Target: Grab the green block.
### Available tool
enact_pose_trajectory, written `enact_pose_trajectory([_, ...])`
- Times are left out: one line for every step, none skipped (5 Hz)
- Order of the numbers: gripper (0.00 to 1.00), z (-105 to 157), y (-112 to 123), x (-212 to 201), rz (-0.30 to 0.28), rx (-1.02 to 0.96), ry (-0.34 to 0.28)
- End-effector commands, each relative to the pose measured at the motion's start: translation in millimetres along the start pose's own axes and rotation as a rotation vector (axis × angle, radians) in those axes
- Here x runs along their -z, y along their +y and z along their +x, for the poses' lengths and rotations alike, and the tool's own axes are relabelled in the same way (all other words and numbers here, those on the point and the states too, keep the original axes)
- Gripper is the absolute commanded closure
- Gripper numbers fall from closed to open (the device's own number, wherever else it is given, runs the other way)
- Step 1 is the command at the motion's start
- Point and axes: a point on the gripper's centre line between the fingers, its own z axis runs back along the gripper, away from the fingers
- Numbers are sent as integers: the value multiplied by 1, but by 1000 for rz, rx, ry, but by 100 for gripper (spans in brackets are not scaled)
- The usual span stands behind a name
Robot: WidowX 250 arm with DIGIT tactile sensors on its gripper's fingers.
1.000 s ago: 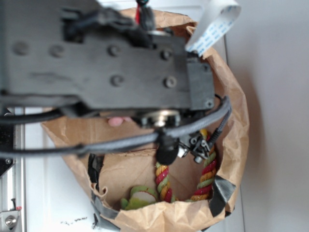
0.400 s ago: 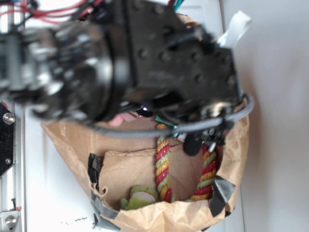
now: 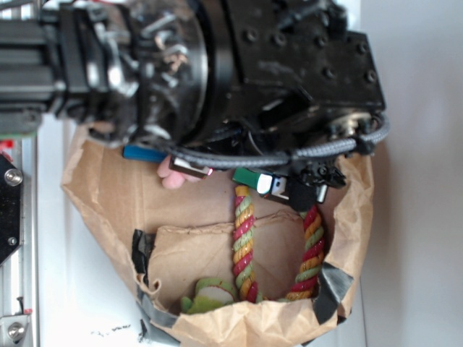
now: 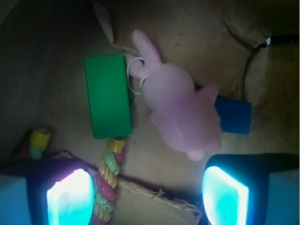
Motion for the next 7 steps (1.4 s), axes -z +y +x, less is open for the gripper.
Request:
enact_pose_trajectory([0,12,5,-19,-55,-31,-26])
enact_pose_trajectory([0,12,5,-19,-55,-31,-26])
enact_pose_trajectory([0,10,4,-1,-152,-117,-58])
enact_pose_trajectory([0,11,-1,12,-153,-130,-102])
enact_pose_trajectory([0,12,-3,19,-184,-150,-130])
enact_pose_trajectory([0,21,-11,22,-179,-180,-125])
enact_pose_trajectory([0,28,-20,23,-175,-207,-120])
